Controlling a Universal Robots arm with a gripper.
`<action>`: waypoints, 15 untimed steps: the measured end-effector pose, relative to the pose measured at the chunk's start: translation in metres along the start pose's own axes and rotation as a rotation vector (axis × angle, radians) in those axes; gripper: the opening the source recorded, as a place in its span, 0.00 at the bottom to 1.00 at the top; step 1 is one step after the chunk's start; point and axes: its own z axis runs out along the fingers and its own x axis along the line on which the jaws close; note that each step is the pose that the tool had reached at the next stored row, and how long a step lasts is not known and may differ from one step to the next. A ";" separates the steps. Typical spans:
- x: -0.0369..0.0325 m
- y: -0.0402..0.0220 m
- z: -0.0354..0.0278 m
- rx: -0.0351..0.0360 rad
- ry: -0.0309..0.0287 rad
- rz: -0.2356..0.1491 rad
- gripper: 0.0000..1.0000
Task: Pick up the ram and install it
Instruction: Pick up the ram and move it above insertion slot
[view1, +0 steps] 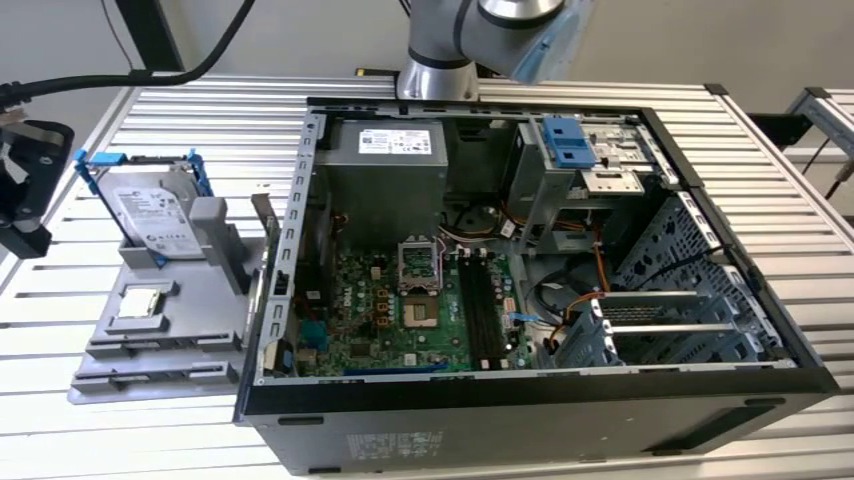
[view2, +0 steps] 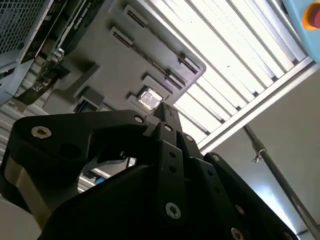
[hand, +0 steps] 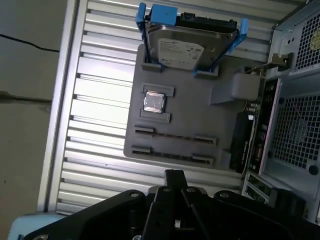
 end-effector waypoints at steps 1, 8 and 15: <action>0.0000 0.0000 0.0000 -0.0002 0.0011 -0.020 0.00; 0.0000 0.0000 0.0000 -0.0013 0.0077 -0.145 0.00; 0.0000 0.0000 0.0000 -0.0025 0.0144 -0.273 0.00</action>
